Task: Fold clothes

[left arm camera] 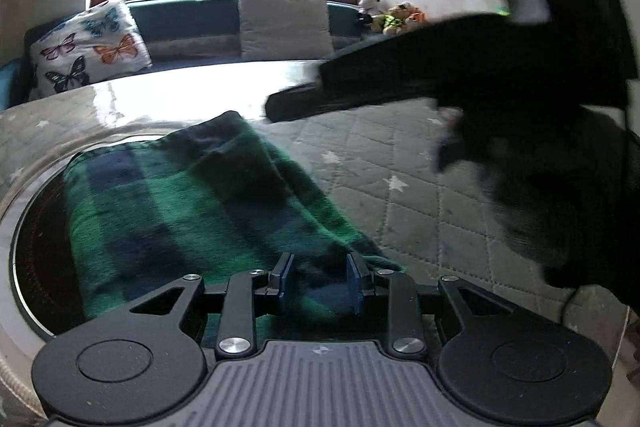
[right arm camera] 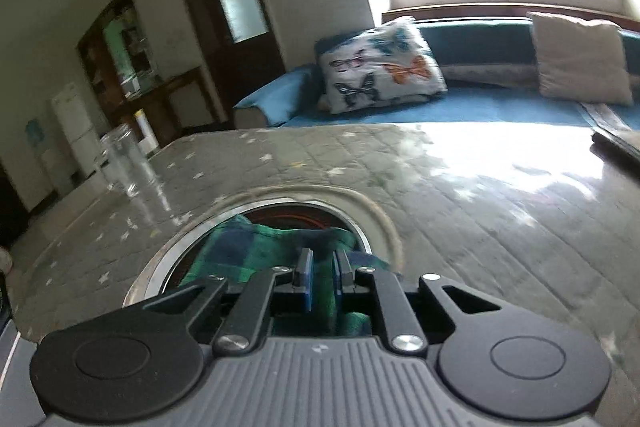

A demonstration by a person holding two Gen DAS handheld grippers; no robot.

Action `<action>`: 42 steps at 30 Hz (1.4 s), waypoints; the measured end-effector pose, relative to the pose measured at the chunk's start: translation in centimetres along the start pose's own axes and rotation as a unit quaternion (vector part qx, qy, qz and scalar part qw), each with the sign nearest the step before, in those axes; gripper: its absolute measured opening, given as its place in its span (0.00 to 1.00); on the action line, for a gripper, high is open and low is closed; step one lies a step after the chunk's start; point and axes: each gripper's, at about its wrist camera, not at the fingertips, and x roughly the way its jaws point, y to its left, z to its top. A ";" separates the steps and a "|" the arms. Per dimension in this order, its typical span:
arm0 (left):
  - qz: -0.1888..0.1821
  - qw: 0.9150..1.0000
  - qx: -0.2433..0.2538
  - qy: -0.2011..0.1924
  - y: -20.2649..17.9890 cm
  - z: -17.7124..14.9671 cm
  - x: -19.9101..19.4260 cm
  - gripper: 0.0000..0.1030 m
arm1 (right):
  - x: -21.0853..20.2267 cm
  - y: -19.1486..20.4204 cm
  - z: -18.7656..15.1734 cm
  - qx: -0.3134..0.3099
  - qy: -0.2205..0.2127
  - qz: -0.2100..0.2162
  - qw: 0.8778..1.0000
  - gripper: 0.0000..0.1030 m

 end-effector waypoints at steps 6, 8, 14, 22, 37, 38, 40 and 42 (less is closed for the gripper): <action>-0.013 1.000 0.010 0.001 -0.3 -0.1 0.3 0.29 | 4.5 1.3 0.0 -0.049 0.041 -0.002 0.998 0.10; -0.018 1.000 0.007 0.002 -0.2 -0.2 0.5 0.29 | 5.9 0.7 -0.3 -0.046 0.058 -0.012 0.997 0.10; -0.036 0.999 0.002 0.005 0.9 0.2 0.0 0.29 | 7.1 -0.6 -1.1 -0.031 0.076 -0.012 0.997 0.02; 0.018 0.999 -0.023 -0.033 6.0 2.1 -2.7 0.29 | 6.9 -0.7 -1.2 -0.033 0.078 -0.011 0.996 0.02; 0.103 0.988 -0.117 -0.022 14.7 3.9 1.5 0.26 | 6.8 -0.9 -1.3 -0.041 0.072 -0.008 0.996 0.02; 0.105 0.987 -0.118 -0.020 14.8 3.7 1.7 0.26 | 6.8 -0.9 -1.3 -0.042 0.072 -0.009 0.996 0.02; 0.108 0.987 -0.117 -0.020 14.6 3.8 1.5 0.26 | 6.7 -0.7 -1.3 -0.047 0.071 -0.010 0.996 0.02; 0.110 0.988 -0.105 -0.025 13.8 3.9 0.8 0.25 | 6.6 -0.5 -1.3 -0.052 0.070 -0.012 0.996 0.02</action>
